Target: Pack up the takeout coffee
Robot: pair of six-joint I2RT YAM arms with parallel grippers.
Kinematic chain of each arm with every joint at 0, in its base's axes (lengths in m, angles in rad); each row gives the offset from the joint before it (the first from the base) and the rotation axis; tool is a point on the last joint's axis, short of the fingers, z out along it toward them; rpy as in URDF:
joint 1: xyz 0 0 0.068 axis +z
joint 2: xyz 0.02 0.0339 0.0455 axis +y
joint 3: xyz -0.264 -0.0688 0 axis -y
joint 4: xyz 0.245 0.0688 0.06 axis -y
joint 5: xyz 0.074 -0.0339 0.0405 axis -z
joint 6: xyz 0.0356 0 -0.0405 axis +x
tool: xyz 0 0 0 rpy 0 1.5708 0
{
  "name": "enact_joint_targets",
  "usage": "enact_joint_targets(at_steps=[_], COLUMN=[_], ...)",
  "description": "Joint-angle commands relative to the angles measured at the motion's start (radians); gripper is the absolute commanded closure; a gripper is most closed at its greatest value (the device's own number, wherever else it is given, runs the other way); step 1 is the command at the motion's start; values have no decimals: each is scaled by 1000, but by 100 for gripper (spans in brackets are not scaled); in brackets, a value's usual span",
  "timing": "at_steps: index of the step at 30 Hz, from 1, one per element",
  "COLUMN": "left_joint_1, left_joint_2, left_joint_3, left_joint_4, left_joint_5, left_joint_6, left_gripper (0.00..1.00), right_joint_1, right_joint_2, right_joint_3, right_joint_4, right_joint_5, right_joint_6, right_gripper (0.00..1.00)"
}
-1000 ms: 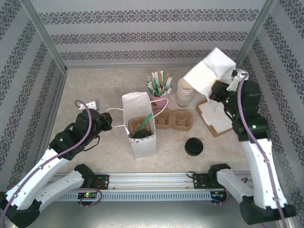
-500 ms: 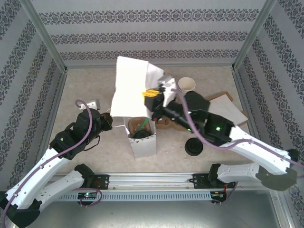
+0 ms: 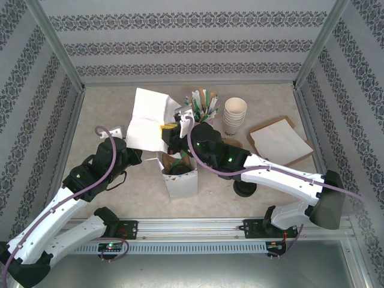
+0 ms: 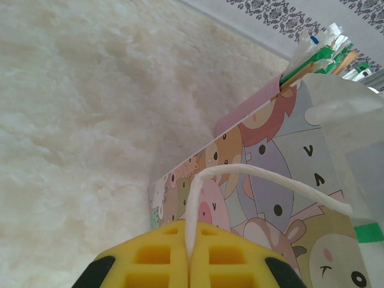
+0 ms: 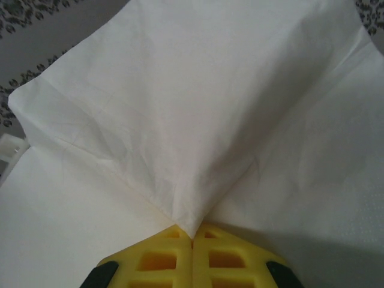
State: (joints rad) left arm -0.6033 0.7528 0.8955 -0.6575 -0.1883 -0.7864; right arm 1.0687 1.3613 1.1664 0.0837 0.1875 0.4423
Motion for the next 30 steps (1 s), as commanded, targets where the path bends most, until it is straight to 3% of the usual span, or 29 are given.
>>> enact_joint_targets(at_steps=[1, 13, 22, 26, 30], left_joint_1=[-15, -16, -16, -16, -15], left_joint_2=[-4, -4, -9, -8, -7], left_joint_3=[8, 14, 16, 19, 19], left_joint_4=[6, -3, -11, -15, -18], left_joint_5=[-10, -26, -29, -31, -33], left_joint_6=[0, 9, 4, 5, 3], left_gripper=[100, 100, 100, 100, 100], right_joint_1=[-5, -32, -30, -32, -35], right_joint_2=[-27, -48, 100, 175, 211], right_joint_3=[-16, 17, 251, 337, 376], right_joint_4=[-76, -402, -727, -863, -909], right_joint_5=[31, 57, 48, 117, 103], right_joint_6=[26, -39, -170, -162, -129], right_gripper=[100, 100, 100, 100, 100])
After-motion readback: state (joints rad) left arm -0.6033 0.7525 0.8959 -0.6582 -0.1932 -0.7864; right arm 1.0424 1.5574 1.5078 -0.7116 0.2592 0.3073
